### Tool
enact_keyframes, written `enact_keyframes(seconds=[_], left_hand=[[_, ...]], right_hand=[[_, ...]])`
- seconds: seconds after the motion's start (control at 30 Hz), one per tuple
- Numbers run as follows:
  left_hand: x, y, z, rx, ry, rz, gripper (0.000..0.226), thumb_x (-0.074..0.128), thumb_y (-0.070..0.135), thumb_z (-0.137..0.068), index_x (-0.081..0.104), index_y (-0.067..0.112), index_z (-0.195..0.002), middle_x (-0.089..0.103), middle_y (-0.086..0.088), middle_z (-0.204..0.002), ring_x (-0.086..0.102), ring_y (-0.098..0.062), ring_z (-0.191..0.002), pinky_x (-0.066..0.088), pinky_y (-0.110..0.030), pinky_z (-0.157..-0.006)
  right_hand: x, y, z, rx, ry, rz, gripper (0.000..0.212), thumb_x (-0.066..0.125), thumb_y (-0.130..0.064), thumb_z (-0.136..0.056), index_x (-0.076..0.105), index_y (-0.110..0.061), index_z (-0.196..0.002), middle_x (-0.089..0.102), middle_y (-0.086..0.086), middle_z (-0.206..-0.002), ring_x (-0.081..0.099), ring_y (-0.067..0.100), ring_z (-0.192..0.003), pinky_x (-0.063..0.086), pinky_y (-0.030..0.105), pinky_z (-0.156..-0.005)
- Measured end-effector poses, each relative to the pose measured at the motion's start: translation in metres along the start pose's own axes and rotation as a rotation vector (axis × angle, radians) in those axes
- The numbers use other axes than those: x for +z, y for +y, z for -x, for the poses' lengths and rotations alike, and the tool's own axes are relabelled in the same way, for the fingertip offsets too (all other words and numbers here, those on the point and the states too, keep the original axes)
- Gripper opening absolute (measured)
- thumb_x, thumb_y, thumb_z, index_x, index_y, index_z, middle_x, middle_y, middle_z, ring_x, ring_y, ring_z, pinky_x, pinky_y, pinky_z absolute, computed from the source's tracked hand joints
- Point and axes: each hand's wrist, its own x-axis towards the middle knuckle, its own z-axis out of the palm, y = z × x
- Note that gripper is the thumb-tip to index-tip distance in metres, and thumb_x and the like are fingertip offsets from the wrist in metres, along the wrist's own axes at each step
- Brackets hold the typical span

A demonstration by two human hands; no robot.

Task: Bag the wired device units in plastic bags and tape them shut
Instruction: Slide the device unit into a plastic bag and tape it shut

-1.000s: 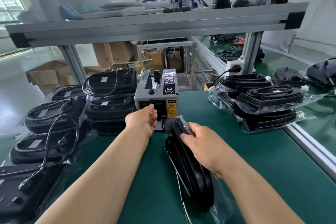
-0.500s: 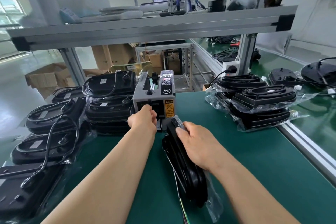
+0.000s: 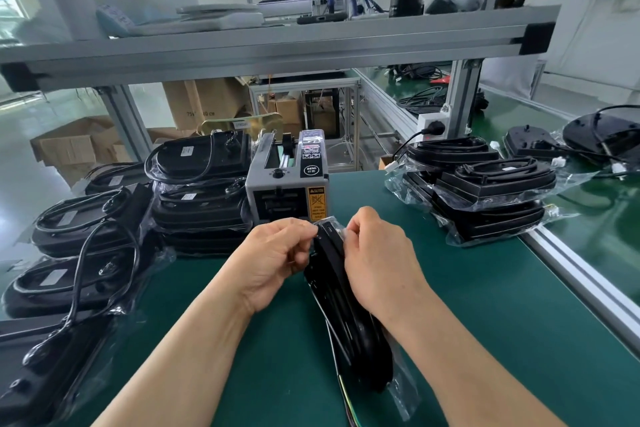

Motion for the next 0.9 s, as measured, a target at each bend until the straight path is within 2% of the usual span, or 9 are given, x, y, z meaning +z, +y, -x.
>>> enact_keyframes(seconds=[0.13,0.23,0.37,0.5,0.63,0.7,0.77,0.9], left_hand=[[0.004,0.005,-0.003,0.037,0.043,-0.201,0.02,0.066,0.01,-0.09,0.065,0.012,-0.07,0.048,0.004,-0.058,0.038,-0.008,-0.048,0.037,-0.022,-0.056],[0.005,0.01,-0.007,0.052,0.054,-0.318,0.021,0.068,0.012,-0.089,0.066,0.013,-0.069,0.047,0.001,-0.059,0.034,-0.01,-0.051,0.034,-0.024,-0.057],[0.01,0.01,-0.009,0.055,0.04,-0.337,0.017,0.069,0.012,-0.089,0.067,0.011,-0.072,0.043,-0.008,-0.068,0.032,-0.011,-0.052,0.03,-0.026,-0.056],[0.01,0.009,-0.007,0.091,0.03,-0.328,0.013,0.07,0.013,-0.087,0.07,0.013,-0.073,0.053,-0.006,-0.069,0.039,-0.01,-0.055,0.035,-0.025,-0.059],[0.011,0.01,-0.007,0.145,0.071,-0.35,0.019,0.066,0.014,-0.089,0.068,0.018,-0.071,0.062,-0.009,-0.07,0.046,-0.007,-0.059,0.039,-0.019,-0.058],[0.013,0.013,-0.011,0.168,0.071,-0.354,0.017,0.061,0.011,-0.091,0.063,0.014,-0.075,0.076,0.001,-0.087,0.052,0.0,-0.059,0.041,-0.013,-0.053],[0.014,0.016,-0.015,0.171,0.1,-0.342,0.016,0.057,0.011,-0.094,0.059,0.012,-0.078,0.077,0.009,-0.1,0.058,0.003,-0.064,0.042,-0.015,-0.056],[0.009,0.02,-0.017,0.147,0.147,-0.291,0.015,0.055,0.016,-0.096,0.06,0.017,-0.082,0.075,0.005,-0.109,0.057,-0.011,-0.079,0.04,-0.028,-0.067]], right_hand=[[0.003,0.0,0.0,0.019,0.006,-0.044,0.015,0.04,-0.027,-0.104,0.042,-0.02,-0.092,0.043,-0.01,-0.069,0.04,0.012,-0.059,0.033,0.033,-0.06],[0.003,0.002,0.0,0.03,0.005,-0.068,0.015,0.04,-0.026,-0.104,0.043,-0.018,-0.092,0.042,-0.009,-0.069,0.046,0.02,-0.065,0.035,0.034,-0.062],[0.002,0.006,-0.001,0.068,-0.001,-0.118,0.016,0.041,-0.027,-0.104,0.045,-0.017,-0.092,0.044,-0.007,-0.071,0.049,0.027,-0.073,0.035,0.035,-0.064],[0.003,0.009,0.0,0.073,0.006,-0.154,0.023,0.043,-0.038,-0.103,0.045,-0.019,-0.089,0.047,-0.008,-0.07,0.048,0.023,-0.07,0.031,0.034,-0.063],[0.005,0.011,-0.002,0.076,0.013,-0.144,0.021,0.04,-0.032,-0.104,0.046,-0.019,-0.089,0.044,-0.009,-0.07,0.045,0.021,-0.067,0.03,0.034,-0.062],[0.005,0.011,-0.002,0.071,0.011,-0.13,0.021,0.038,-0.03,-0.104,0.044,-0.019,-0.088,0.043,-0.008,-0.07,0.043,0.022,-0.066,0.03,0.035,-0.062],[0.005,0.01,-0.001,0.049,0.002,-0.117,0.02,0.038,-0.029,-0.104,0.044,-0.019,-0.089,0.046,-0.005,-0.073,0.044,0.024,-0.069,0.031,0.034,-0.064],[0.006,0.008,0.001,0.034,-0.011,-0.134,0.02,0.039,-0.033,-0.104,0.044,-0.02,-0.089,0.043,-0.009,-0.07,0.041,0.014,-0.062,0.031,0.034,-0.062]])
